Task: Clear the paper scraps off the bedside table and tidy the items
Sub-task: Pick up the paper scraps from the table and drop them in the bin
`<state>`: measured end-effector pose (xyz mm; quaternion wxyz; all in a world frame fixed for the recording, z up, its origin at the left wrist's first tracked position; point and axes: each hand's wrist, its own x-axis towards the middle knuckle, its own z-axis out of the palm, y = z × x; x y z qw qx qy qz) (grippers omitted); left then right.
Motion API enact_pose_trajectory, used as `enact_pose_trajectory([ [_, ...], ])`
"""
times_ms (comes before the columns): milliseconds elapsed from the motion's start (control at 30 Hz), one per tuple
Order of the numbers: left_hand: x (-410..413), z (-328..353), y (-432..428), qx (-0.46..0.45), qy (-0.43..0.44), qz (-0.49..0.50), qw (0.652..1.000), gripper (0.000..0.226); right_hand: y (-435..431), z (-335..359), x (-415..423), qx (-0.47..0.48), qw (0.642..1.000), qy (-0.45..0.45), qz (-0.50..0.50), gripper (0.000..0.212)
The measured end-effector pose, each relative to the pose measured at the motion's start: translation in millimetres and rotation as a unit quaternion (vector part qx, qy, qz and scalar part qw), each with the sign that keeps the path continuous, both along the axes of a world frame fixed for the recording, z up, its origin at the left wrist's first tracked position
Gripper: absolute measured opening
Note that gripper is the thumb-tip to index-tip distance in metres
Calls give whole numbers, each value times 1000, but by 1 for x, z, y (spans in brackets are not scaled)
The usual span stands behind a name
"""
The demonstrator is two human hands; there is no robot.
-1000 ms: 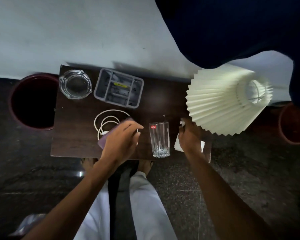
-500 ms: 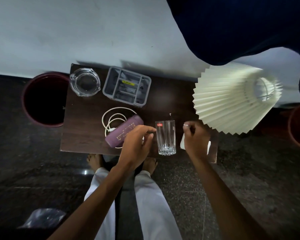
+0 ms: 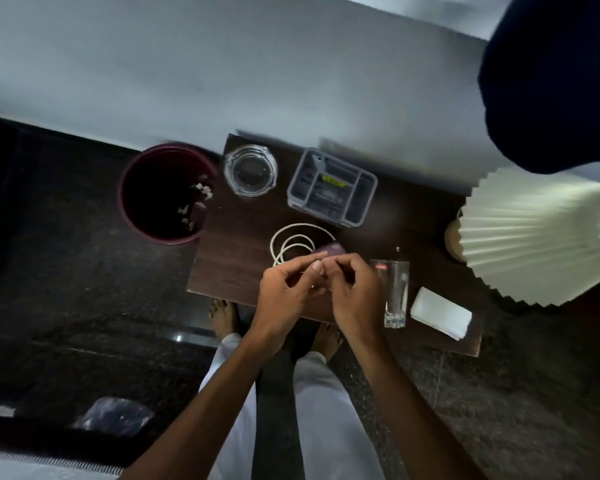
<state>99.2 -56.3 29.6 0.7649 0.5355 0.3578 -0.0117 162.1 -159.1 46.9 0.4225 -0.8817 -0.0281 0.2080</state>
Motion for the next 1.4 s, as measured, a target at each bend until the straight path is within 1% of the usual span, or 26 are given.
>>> enact_pose_trajectory([
  [67,-6,-3,17,6,4,34,999,24,23,-5,-1,-21,1000,7,13,15],
  [133,-12,-7,36,30,11,67,997,22,48,-11,-1,-30,999,1,29,14],
  [200,-18,-13,56,68,20,86,994,22,72,-16,-3,-9,999,11,45,14],
  [267,-21,-20,76,97,37,101,989,22,93,-22,-4,15,997,43,58,17],
  [400,-29,-32,114,144,75,124,979,17,132,-33,-12,30,994,64,80,18],
  [467,-32,-38,131,187,89,128,970,14,151,-41,-15,28,993,73,88,16],
  [533,-33,-43,148,206,103,130,964,12,170,-49,-17,27,992,91,77,12],
  [667,-32,-57,180,179,129,144,965,7,198,-60,-20,30,991,115,68,7],
  [733,-29,-65,196,148,147,177,962,6,209,-64,-22,26,990,122,72,6],
  [833,-22,-80,220,104,182,236,949,9,221,-69,-23,21,988,129,79,5],
  [933,-17,-98,239,104,218,268,933,10,224,-71,-23,21,987,136,79,8],
  [1100,-14,-128,261,130,265,250,922,8,219,-77,-25,25,988,131,76,10],
  [1233,-12,-146,271,140,285,242,917,19,213,-83,-25,34,989,119,81,9],
  [1300,-13,-149,270,153,295,227,916,24,208,-83,-25,34,990,115,76,9],
  [1400,-13,-139,260,166,285,209,921,22,196,-76,-26,39,993,99,50,9],
])
